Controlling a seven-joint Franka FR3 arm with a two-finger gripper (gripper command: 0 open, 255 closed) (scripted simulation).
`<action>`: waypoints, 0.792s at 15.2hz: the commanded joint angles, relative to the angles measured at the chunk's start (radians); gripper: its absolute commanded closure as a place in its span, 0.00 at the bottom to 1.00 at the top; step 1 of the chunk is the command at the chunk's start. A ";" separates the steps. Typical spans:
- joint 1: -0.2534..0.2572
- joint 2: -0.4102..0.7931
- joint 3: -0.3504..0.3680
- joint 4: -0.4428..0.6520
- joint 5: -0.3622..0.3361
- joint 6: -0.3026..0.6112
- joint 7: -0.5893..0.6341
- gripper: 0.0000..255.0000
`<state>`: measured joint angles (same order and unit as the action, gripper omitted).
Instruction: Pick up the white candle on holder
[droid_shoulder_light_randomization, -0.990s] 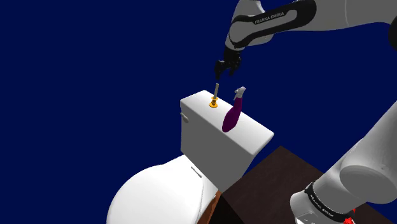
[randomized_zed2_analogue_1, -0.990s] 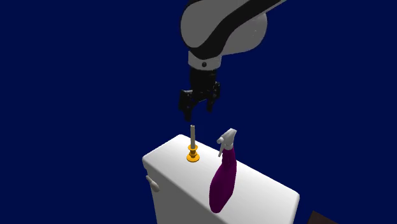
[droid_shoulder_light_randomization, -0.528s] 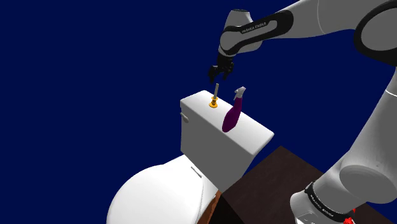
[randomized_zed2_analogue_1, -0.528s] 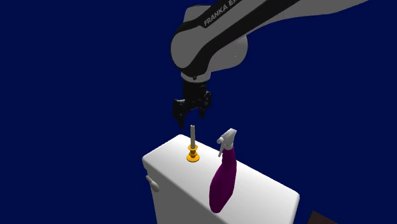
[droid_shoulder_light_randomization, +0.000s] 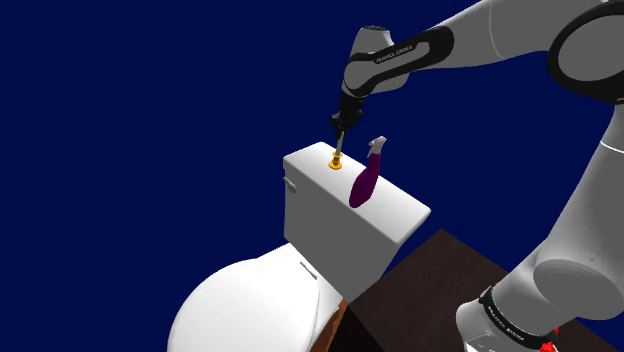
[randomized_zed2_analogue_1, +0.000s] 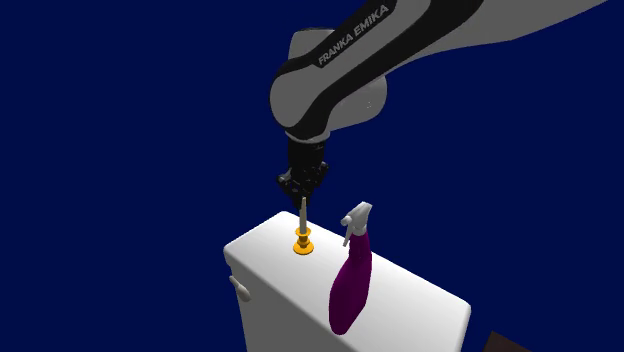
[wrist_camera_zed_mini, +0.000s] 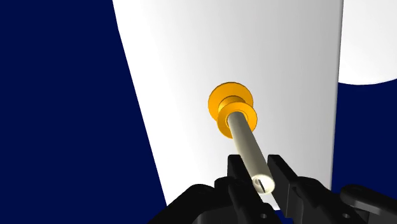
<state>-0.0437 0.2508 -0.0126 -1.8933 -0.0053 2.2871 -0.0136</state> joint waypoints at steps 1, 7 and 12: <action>0.000 0.000 0.000 0.000 0.000 0.001 0.000 1.00; 0.000 0.002 0.000 0.004 0.000 -0.001 0.000 1.00; 0.000 -0.024 0.000 0.037 0.000 -0.061 -0.001 1.00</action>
<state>-0.0447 0.2311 -0.0132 -1.8653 -0.0050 2.2398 -0.0156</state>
